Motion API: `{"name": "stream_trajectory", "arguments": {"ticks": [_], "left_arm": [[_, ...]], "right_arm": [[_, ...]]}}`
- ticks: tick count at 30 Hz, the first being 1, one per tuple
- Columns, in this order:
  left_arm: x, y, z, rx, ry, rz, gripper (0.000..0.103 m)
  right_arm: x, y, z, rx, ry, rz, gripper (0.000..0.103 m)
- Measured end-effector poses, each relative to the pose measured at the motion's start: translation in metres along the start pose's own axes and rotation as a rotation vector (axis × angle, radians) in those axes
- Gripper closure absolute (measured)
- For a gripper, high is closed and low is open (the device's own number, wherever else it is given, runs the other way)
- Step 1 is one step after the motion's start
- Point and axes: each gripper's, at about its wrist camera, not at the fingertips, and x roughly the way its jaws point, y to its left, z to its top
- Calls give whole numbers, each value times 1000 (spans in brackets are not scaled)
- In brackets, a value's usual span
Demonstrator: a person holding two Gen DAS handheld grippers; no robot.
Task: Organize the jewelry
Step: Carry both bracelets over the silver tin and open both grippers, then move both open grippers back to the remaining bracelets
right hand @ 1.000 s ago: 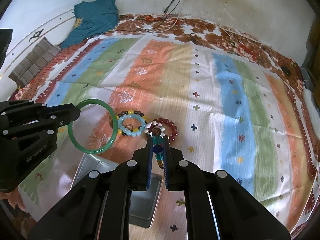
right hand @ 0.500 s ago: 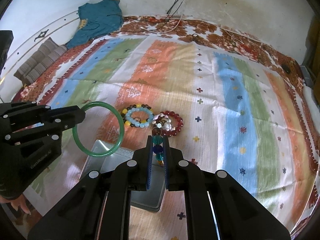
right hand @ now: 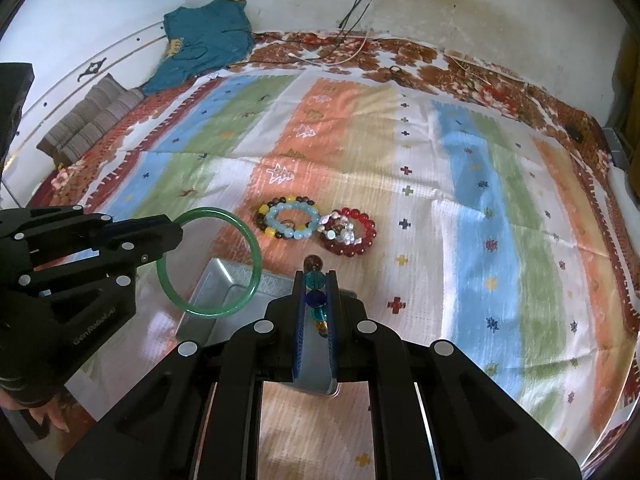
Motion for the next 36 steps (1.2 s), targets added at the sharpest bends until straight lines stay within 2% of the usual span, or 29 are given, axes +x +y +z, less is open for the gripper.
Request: {"name": "stream_trajectory", "arguments": {"ticks": [7, 12, 13, 14, 15, 19, 21, 22, 27, 32, 36], "left_arm": [[-1, -4, -6, -2, 12, -5, 96], [2, 1, -9, -54, 55, -56, 90], [1, 2, -9, -58, 56, -44, 88], [1, 3, -9, -59, 51, -34, 85], [1, 5, -9, -64, 48, -27, 83], [3, 16, -6, -101, 53, -21, 80], [4, 20, -5, -108, 53, -18, 70], [5, 21, -4, -110, 53, -18, 68], [11, 25, 0, -131, 65, -40, 63], [21, 28, 5, -138, 77, -27, 59], [29, 30, 10, -140, 84, -27, 55]], "right_arm": [[-2, 1, -6, 8, 9, 15, 93], [2, -5, -7, 40, 23, 13, 91], [2, -7, -7, 49, 23, 12, 84], [3, -10, -7, 58, 24, 10, 69], [3, -13, -7, 66, 24, 7, 65], [5, -23, -5, 95, 30, -6, 65], [7, -27, -4, 107, 36, -9, 65], [8, -28, -3, 111, 37, -8, 64], [14, -30, -1, 116, 50, 1, 58], [20, -27, 3, 98, 60, 1, 52], [26, -27, 7, 89, 67, -4, 51]]}}
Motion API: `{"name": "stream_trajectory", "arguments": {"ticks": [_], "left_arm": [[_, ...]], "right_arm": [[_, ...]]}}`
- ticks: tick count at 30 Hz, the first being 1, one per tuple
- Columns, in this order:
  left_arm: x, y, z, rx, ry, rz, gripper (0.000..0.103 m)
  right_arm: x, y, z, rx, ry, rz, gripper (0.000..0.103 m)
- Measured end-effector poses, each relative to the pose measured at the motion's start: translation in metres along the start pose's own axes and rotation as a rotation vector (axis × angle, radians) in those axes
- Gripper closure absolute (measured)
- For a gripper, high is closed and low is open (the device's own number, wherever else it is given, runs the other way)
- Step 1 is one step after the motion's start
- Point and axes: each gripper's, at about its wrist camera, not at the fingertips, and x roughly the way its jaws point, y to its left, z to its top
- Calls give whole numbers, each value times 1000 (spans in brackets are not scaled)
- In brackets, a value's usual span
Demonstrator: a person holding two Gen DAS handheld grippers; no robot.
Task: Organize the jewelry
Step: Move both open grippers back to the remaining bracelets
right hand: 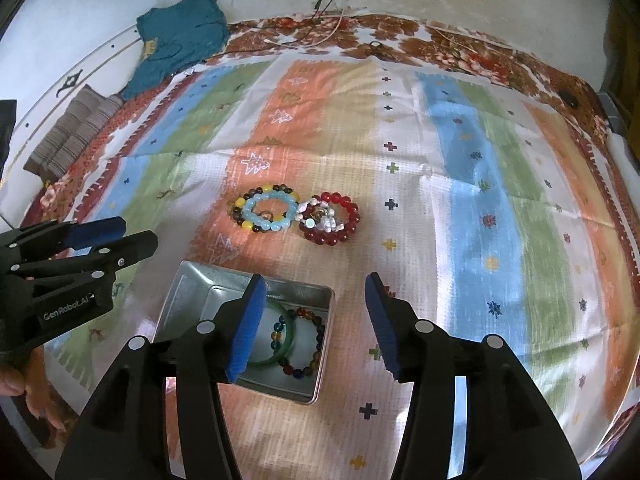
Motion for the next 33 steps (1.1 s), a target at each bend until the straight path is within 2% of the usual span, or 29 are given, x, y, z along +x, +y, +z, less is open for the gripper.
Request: {"name": "stream_trajectory", "arguments": {"ticks": [3, 13, 33], "left_arm": [[3, -1, 2, 11, -1, -2, 52], [20, 6, 14, 39, 20, -14, 51], [62, -14, 31, 251, 52, -74, 51]], "right_arm": [[5, -1, 3, -5, 8, -4, 51], [17, 1, 12, -50, 19, -39, 50], [63, -2, 31, -73, 101, -6, 50]]}}
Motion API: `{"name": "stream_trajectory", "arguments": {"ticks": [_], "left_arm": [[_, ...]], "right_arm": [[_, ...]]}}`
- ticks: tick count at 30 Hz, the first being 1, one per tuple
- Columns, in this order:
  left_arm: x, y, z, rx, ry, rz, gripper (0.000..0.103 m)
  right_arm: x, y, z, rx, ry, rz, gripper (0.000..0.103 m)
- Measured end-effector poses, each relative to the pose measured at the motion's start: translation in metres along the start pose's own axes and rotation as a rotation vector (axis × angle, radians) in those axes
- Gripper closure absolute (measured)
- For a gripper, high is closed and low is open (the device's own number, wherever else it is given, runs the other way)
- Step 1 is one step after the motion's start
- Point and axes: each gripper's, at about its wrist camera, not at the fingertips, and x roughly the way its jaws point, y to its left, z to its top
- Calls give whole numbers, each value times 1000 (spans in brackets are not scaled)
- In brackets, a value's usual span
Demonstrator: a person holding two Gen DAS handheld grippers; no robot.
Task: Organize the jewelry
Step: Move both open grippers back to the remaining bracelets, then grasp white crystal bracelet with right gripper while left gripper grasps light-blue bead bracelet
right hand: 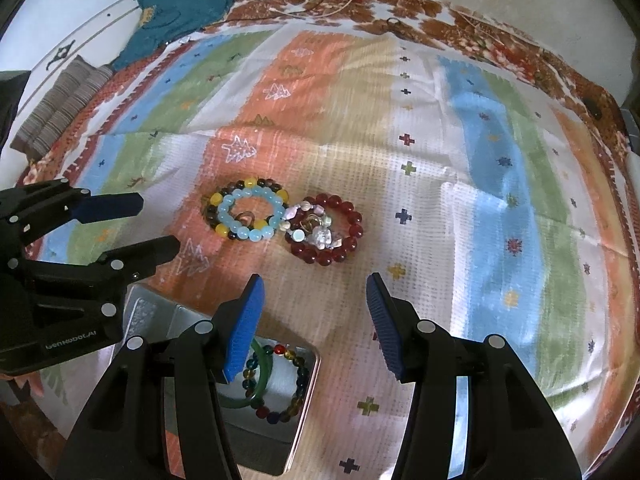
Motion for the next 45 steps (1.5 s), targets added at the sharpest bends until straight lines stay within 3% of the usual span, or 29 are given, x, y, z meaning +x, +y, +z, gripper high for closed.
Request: {"name": "stream_trajectory", "arguments": {"ticks": [7, 15, 20, 24, 32, 39, 41, 45], "left_arm": [[16, 6, 6, 6, 24, -1, 51], [33, 28, 14, -128, 62, -25, 51], [43, 28, 21, -148, 71, -48, 51], [53, 30, 24, -162, 94, -45, 61], [65, 31, 30, -189, 114, -88, 66], [77, 31, 32, -196, 134, -83, 71], [81, 34, 32, -205, 147, -91, 71], [87, 37, 31, -207, 160, -84, 71]], "right_arm": [[14, -3, 5, 4, 26, 3, 50], [29, -5, 11, -1, 41, -3, 50], [38, -7, 13, -5, 54, -8, 50], [44, -10, 16, -3, 61, -9, 50], [50, -5, 21, -25, 60, -1, 50], [58, -3, 25, -35, 69, 0, 50], [60, -4, 26, -33, 75, 0, 57], [65, -5, 26, -35, 84, 5, 57]]}}
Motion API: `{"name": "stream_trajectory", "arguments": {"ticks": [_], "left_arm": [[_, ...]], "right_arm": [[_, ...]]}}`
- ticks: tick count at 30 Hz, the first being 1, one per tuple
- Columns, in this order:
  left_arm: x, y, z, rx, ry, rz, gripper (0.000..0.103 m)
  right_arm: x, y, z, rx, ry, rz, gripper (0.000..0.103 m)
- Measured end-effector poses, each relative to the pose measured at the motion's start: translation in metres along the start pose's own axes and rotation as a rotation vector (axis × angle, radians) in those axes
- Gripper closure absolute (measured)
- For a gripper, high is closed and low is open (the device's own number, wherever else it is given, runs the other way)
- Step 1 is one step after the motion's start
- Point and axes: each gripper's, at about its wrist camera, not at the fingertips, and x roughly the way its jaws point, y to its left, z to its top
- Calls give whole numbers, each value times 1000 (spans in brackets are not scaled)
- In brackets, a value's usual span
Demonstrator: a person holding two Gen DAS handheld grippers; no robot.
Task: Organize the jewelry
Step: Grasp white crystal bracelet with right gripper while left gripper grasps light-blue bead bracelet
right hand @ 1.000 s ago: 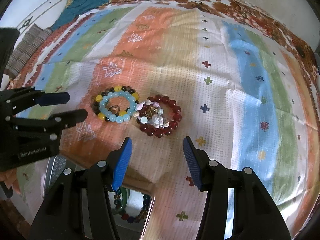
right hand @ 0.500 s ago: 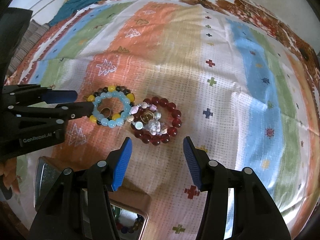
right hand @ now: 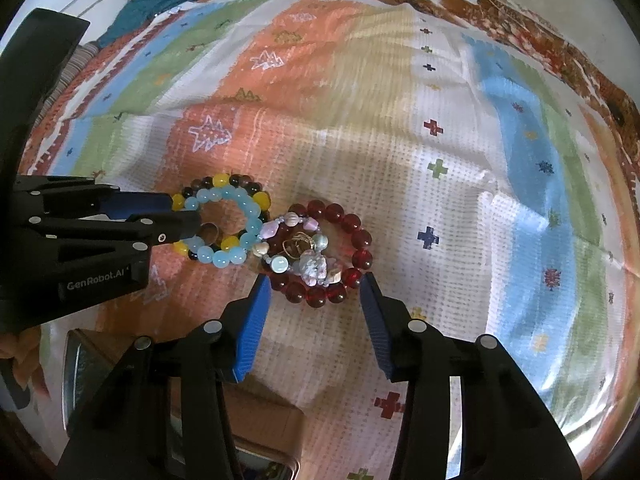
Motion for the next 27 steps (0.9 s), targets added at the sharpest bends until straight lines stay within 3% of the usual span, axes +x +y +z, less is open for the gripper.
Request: {"name": "stream_trajectory", "arguments": {"ticks": [9, 20, 24, 27], "left_arm": [[7, -1, 6, 5, 7, 8, 71], [16, -4, 11, 38, 9, 77, 71], [17, -7, 15, 45, 11, 87, 72], [21, -12, 18, 57, 7, 99, 74]], "right_arm": [[9, 3, 4, -19, 16, 4, 62], [22, 8, 8, -52, 34, -5, 72], [28, 6, 9, -56, 45, -9, 84], [30, 6, 8, -57, 44, -6, 85]]}}
